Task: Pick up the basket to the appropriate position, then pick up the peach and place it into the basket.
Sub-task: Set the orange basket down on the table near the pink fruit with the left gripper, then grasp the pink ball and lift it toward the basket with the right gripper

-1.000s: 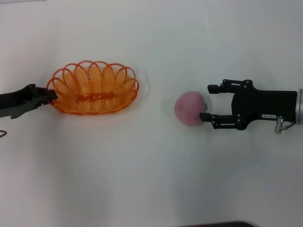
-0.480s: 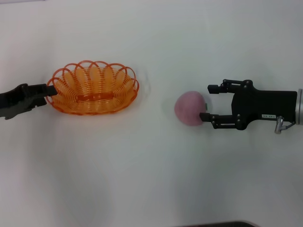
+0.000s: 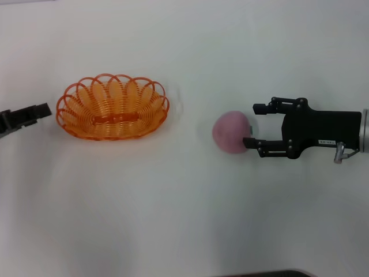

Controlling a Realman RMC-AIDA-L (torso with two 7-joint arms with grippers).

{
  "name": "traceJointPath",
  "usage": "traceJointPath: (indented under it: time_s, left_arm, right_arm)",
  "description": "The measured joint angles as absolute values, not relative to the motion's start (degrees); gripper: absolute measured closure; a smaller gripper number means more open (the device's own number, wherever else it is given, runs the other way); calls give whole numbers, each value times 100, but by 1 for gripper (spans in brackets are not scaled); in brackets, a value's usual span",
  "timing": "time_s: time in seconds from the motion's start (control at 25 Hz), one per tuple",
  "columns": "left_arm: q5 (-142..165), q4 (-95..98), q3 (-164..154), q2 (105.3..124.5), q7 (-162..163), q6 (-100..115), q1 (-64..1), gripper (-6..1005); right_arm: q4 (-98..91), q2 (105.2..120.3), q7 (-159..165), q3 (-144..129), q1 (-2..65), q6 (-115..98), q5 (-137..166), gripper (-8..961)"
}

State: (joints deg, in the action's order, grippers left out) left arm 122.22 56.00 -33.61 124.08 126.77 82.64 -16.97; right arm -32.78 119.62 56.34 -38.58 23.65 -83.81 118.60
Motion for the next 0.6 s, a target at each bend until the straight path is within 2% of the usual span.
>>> traceJointPath:
  time_s: [0.6]
  left_arm:
    - [11972,5325,-2646,12418,8576,10474,-1313,438]
  right_arm:
    - [-3278,11962,5634,-3858,2382,-8384,11856,139]
